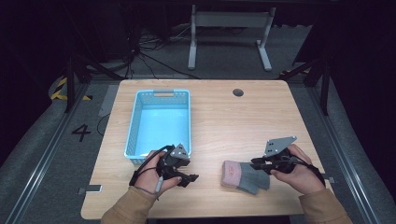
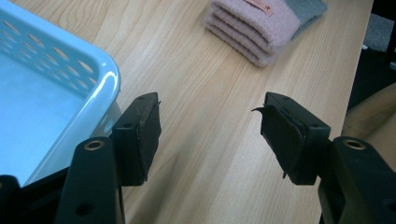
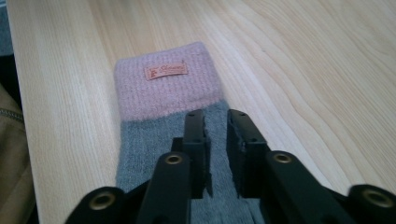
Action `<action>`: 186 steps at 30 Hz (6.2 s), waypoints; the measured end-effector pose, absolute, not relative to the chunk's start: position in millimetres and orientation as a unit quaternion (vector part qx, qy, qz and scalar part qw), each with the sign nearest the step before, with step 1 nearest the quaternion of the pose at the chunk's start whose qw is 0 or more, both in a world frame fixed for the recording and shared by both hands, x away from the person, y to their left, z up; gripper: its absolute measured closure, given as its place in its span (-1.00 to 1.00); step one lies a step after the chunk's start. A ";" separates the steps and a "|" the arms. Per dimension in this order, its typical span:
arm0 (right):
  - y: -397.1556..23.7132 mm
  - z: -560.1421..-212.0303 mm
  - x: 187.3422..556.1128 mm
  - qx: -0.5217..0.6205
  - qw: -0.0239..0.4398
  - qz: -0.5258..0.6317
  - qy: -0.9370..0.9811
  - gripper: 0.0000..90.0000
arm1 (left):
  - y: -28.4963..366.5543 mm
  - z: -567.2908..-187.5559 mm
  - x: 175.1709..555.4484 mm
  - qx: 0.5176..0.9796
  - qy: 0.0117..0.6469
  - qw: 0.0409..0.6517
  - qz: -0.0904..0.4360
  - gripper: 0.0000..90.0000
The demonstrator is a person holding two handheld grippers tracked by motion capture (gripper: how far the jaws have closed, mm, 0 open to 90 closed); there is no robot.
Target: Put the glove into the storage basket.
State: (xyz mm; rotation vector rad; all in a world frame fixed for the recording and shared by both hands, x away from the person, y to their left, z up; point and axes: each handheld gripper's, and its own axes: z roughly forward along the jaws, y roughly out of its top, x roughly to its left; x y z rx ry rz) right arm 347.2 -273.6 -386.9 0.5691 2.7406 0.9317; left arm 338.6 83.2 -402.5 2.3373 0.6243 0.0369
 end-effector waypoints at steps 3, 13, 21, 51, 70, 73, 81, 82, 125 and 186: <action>-283.3 -380.7 346.1 0.222 0.099 0.322 0.915 0.82 | 80.9 -400.9 337.9 0.903 0.238 0.357 0.010 -0.13; -302.2 -375.1 346.3 0.261 0.113 0.329 0.900 0.77 | 79.0 -397.8 337.2 0.903 0.242 0.354 0.004 -0.09; -311.5 -371.7 347.2 0.277 0.117 0.333 0.894 0.73 | 75.9 -394.5 335.7 0.903 0.243 0.355 0.001 -0.07; -358.1 -362.5 349.7 0.336 0.120 0.377 0.855 0.59 | -43.9 -395.5 358.9 0.920 0.143 0.365 -0.011 -0.28; -363.9 -362.6 347.1 0.338 0.113 0.392 0.848 0.52 | -92.3 -425.9 366.5 0.938 0.105 0.330 -0.003 -0.38; -364.0 -363.4 347.6 0.338 0.113 0.392 0.848 0.50 | -96.0 -429.2 366.4 0.939 0.105 0.327 -0.003 -0.40; -361.8 -365.7 348.9 0.333 0.113 0.391 0.851 0.46 | -100.3 -435.9 369.0 0.941 0.102 0.324 0.000 -0.44; -361.3 -366.1 349.1 0.332 0.113 0.390 0.851 0.46 | -100.5 -436.4 369.0 0.940 0.101 0.325 0.000 -0.45; -355.9 -370.1 350.6 0.324 0.105 0.394 0.854 0.35 | -111.0 -442.1 359.3 0.946 0.084 0.313 0.011 -0.59; -345.7 -368.1 369.4 0.323 0.101 0.406 0.849 0.34 | -35.2 -367.0 370.3 0.925 0.118 0.362 0.024 0.51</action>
